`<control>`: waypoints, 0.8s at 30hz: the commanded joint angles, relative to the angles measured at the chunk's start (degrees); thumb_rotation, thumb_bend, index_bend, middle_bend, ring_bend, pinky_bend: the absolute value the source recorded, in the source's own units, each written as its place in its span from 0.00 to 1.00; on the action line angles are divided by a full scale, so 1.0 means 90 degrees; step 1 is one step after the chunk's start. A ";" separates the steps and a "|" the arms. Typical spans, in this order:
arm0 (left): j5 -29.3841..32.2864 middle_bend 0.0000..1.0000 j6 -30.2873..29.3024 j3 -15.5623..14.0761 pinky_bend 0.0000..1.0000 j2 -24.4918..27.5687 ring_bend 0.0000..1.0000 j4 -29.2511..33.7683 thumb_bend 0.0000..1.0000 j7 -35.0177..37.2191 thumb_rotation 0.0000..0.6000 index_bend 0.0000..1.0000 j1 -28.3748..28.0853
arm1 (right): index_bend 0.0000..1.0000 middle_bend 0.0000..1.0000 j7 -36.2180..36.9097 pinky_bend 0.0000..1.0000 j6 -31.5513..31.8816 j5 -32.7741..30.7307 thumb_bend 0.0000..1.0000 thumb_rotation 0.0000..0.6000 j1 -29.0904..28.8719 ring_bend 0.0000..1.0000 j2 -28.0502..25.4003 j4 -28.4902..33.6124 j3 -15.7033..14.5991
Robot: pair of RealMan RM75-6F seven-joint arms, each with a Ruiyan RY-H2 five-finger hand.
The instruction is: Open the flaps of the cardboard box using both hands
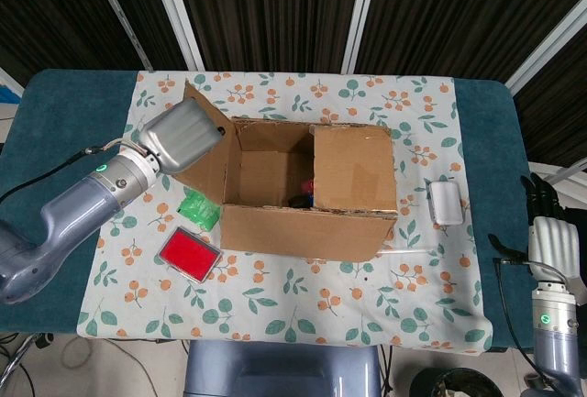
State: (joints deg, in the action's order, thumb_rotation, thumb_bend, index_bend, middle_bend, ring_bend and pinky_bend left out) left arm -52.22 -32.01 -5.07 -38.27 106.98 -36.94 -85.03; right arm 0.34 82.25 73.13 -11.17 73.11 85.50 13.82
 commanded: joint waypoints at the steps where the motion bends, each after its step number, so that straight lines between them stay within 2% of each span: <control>1: -0.0013 0.70 -0.0040 -0.0101 0.56 0.0066 0.55 0.0025 1.00 -0.0007 1.00 0.44 0.0190 | 0.00 0.00 -0.0007 0.23 -0.0006 0.0007 0.25 1.00 0.0001 0.00 -0.0004 0.0017 -0.0010; 10: -0.0068 0.70 -0.0386 -0.0287 0.56 0.0161 0.55 0.0260 1.00 0.0048 1.00 0.44 0.0870 | 0.00 0.00 -0.0033 0.23 0.0027 0.0072 0.24 1.00 0.0008 0.00 -0.0017 0.0087 -0.0031; 14: -0.0152 0.66 -0.0911 -0.0336 0.54 0.0208 0.51 0.0452 0.99 0.0208 1.00 0.41 0.1388 | 0.00 0.00 -0.0041 0.23 0.0022 0.0083 0.25 1.00 -0.0001 0.00 -0.0033 0.0104 -0.0024; 16: -0.0209 0.60 -0.1359 -0.0306 0.50 0.0169 0.45 0.0548 0.89 0.0369 1.00 0.36 0.1716 | 0.00 0.00 -0.0051 0.23 0.0016 0.0083 0.25 1.00 -0.0004 0.00 -0.0048 0.0119 -0.0021; 17: -0.0254 0.54 -0.1658 -0.0282 0.45 0.0123 0.40 0.0597 0.79 0.0460 1.00 0.32 0.1912 | 0.00 0.00 -0.0063 0.23 0.0016 0.0087 0.25 1.00 -0.0005 0.00 -0.0059 0.0128 -0.0022; 18: -0.0362 0.47 -0.2144 -0.0246 0.39 0.0020 0.34 0.0669 0.68 0.0610 1.00 0.27 0.2233 | 0.00 0.00 -0.0086 0.23 0.0025 0.0103 0.25 1.00 -0.0008 0.00 -0.0081 0.0147 -0.0020; 19: -0.0405 0.41 -0.2299 -0.0235 0.34 -0.0019 0.29 0.0687 0.61 0.0655 1.00 0.23 0.2336 | 0.00 0.00 -0.0093 0.23 0.0027 0.0108 0.25 1.00 -0.0009 0.00 -0.0088 0.0156 -0.0019; 21: -0.0464 0.24 -0.3202 -0.0181 0.20 -0.0252 0.14 0.0848 0.45 0.1069 1.00 0.12 0.2957 | 0.00 0.00 -0.0148 0.23 0.0035 0.0149 0.25 1.00 -0.0026 0.00 -0.0148 0.0218 -0.0011; 22: -0.0487 0.19 -0.3436 -0.0172 0.16 -0.0328 0.10 0.0887 0.40 0.1179 1.00 0.09 0.3123 | 0.00 0.00 -0.0163 0.23 0.0028 0.0153 0.25 1.00 -0.0031 0.00 -0.0166 0.0238 -0.0010; 24: -0.0633 0.10 -0.4331 -0.0146 0.07 -0.0671 0.02 0.0963 0.31 0.1534 1.00 0.03 0.3752 | 0.00 0.00 -0.0255 0.23 -0.0007 0.0208 0.25 1.00 -0.0066 0.00 -0.0265 0.0321 -0.0013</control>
State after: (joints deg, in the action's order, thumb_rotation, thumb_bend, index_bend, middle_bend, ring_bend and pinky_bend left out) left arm -55.59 -58.55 -7.13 -39.66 113.32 -29.28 -60.95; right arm -1.50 82.39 74.69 -11.54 71.21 87.95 13.70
